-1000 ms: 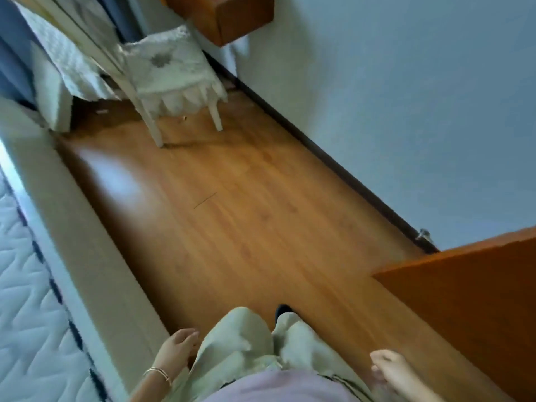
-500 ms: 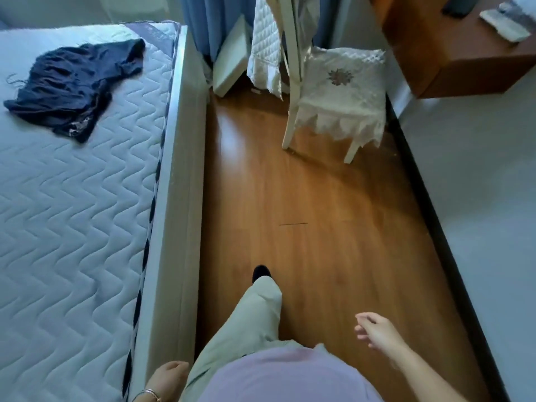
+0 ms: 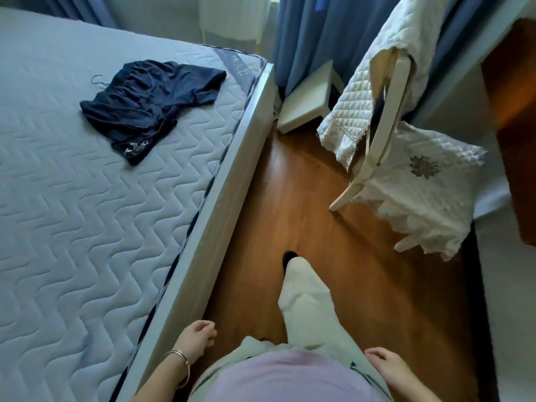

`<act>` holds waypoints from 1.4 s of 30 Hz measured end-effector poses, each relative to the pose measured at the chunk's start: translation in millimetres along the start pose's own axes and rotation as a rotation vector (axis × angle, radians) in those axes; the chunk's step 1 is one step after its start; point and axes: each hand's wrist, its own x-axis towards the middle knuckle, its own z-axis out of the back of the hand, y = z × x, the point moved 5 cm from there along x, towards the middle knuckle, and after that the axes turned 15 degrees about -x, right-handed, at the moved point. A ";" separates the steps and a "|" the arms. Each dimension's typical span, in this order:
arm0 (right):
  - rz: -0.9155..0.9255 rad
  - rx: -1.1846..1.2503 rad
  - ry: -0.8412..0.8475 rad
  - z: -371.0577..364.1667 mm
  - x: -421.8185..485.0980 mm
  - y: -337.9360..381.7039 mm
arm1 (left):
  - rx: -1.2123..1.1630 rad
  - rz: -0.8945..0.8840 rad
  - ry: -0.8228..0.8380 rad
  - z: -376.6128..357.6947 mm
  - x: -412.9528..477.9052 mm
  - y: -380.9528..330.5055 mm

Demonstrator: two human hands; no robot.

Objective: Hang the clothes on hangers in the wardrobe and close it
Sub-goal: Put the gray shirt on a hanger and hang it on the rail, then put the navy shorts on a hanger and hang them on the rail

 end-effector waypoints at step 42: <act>0.349 -0.453 0.197 250.0 217.0 712.5 | -0.470 0.006 -0.260 3.0 211.0 -446.5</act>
